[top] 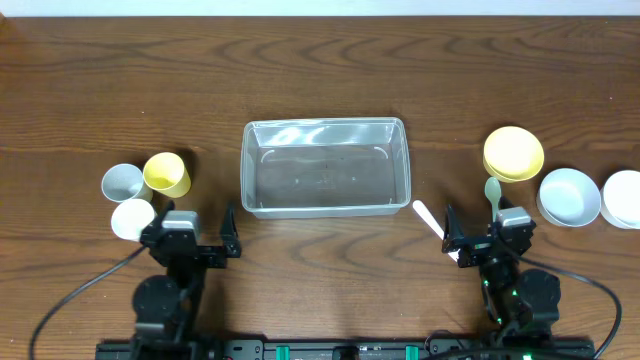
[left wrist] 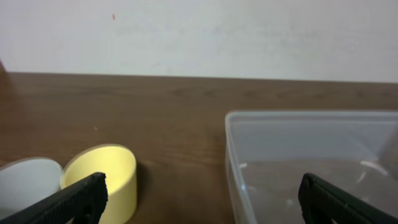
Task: Pack container
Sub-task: 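Move the left gripper to the yellow cup and grasp its rim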
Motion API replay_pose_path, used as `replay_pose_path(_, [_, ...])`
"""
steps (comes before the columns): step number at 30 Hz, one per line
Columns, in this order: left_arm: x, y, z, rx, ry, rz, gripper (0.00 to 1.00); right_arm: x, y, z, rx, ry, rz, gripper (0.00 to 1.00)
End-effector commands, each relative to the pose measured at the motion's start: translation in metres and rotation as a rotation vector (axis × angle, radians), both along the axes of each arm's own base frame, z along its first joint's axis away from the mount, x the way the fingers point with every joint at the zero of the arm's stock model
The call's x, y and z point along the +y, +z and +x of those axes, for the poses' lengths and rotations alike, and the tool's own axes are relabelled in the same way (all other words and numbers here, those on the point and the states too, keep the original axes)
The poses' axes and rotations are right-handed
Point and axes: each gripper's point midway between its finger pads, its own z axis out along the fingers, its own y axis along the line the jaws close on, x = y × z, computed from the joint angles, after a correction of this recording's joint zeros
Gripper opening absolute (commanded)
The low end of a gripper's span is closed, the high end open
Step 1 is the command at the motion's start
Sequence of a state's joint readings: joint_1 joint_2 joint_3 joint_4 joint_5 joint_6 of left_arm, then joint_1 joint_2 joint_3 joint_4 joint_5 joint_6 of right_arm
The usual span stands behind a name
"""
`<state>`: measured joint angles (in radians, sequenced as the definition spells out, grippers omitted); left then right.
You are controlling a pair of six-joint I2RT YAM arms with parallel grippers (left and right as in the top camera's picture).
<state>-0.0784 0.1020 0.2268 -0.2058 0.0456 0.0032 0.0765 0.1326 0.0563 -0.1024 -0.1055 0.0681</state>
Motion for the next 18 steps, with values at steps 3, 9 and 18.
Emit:
replay_pose_path(3, [0.017, 0.062, -0.001, 0.059, 0.096, 0.007, 0.98, 0.004, 0.04, 0.001, 0.047, 0.008, 0.04, 0.99])
replay_pose_path(9, [0.02, 0.066, 0.016, 0.339, 0.122, 0.051, 0.98, 0.004, 0.06, 0.006, 0.227, 0.007, 0.013, 0.99])
replay_pose_path(18, [-0.009, 0.041, 0.043, 0.879, -0.011, 0.016, 0.98, 0.004, 0.061, 0.005, 0.701, 0.004, -0.035, 0.99])
